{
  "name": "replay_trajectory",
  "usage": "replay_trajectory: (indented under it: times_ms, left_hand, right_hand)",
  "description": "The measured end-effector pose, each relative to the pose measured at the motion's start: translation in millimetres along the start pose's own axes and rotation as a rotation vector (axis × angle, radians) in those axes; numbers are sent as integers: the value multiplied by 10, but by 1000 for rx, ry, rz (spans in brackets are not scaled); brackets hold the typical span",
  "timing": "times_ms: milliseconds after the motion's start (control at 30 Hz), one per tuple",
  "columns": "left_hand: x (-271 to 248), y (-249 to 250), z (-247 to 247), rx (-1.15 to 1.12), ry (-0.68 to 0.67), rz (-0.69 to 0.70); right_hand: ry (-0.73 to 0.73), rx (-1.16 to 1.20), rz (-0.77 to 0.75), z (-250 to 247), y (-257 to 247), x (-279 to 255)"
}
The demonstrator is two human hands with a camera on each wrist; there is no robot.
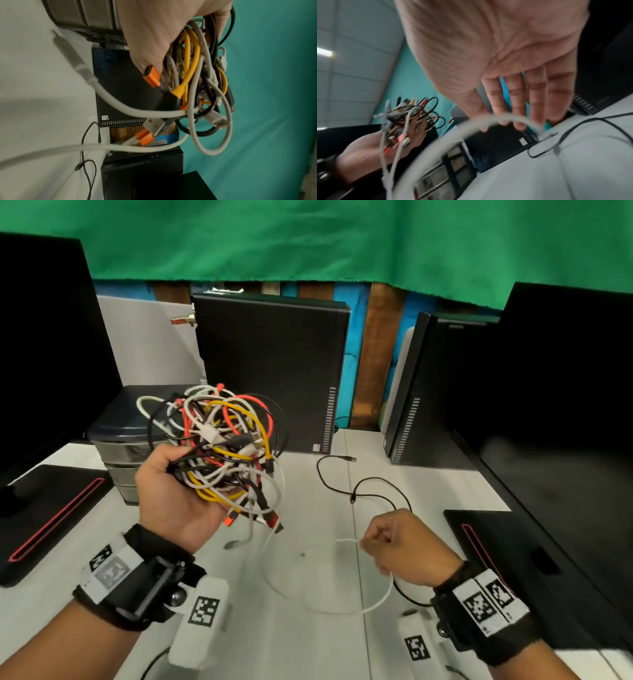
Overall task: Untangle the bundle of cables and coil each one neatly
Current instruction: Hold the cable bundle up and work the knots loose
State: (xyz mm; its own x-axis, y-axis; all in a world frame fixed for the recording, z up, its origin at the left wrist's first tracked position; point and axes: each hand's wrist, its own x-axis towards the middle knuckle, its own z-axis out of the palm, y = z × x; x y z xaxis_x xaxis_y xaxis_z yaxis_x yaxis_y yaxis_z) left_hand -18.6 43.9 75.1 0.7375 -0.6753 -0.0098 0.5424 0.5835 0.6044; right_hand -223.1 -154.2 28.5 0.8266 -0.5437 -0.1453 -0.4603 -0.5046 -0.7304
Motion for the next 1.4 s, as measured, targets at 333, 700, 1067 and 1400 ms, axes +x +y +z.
replay_trajectory:
  times_ms: [333, 700, 1067, 1400]
  left_hand:
    - [-100, -216, 72, 84, -48, -115]
    - [-202, -395, 6, -31, -138, -232]
    - [-263, -442, 76, -42, -209, -278]
    - [-210, -377, 3, 41, -174, -223]
  right_hand:
    - [89, 442, -293, 375, -473, -172]
    - [254, 598, -227, 215, -443, -201]
    - [90, 625, -186, 266, -480, -259]
    - [-171, 463, -126, 198, -358, -179]
